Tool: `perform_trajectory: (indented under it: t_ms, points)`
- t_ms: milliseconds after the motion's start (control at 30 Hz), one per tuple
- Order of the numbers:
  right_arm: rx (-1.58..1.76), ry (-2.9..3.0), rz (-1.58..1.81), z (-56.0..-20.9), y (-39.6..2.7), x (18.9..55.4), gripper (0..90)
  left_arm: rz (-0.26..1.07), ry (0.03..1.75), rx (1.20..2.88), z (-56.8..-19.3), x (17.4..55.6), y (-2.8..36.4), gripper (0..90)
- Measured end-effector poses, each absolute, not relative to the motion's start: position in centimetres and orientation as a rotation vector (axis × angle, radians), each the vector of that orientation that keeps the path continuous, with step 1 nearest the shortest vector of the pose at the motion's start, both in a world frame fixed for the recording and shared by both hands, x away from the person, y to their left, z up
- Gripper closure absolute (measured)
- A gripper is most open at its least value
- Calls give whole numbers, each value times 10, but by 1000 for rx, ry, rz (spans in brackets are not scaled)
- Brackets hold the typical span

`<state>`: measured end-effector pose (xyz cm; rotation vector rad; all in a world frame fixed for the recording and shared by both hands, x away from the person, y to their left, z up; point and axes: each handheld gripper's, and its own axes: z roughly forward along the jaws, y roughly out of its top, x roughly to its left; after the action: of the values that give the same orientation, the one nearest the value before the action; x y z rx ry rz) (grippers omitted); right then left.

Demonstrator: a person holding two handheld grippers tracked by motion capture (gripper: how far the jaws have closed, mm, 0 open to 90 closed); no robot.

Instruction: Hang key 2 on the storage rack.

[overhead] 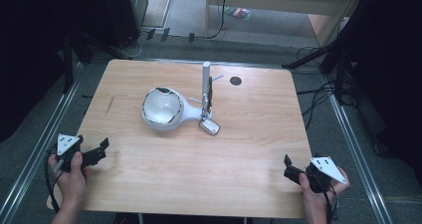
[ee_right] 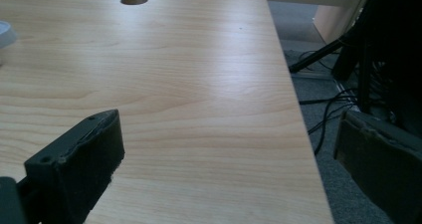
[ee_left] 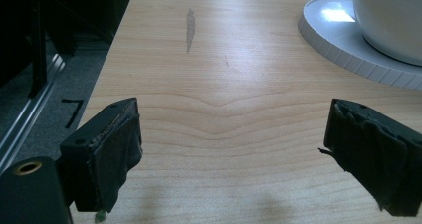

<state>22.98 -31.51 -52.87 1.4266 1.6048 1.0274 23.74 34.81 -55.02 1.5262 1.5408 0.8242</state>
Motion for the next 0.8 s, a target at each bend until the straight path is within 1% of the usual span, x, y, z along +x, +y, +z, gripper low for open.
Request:
perform_trajectory:
  t_ms: [233, 433, 533, 600, 633, 800]
  points:
    - [1459, 1608, 1036, -535, -328, 225, 0, 820, 1542, 1529, -550, 238, 348, 83]
    - [1490, 1629, 1062, -544, -338, 230, 3, 816, 1545, 1521, -550, 238, 349, 83]
    - [1519, 1611, 1059, -545, -340, 231, 38, 812, 1547, 1523, -550, 238, 349, 83]
    - [1513, 1617, 1046, -545, -338, 232, 100, 815, 1550, 1524, -550, 238, 349, 83]
    - [1511, 1615, 1041, -545, -338, 232, 114, 814, 1550, 1525, -550, 238, 349, 83]
    - [1527, 1618, 1052, -545, -339, 232, 122, 807, 1551, 1520, -550, 238, 349, 83]
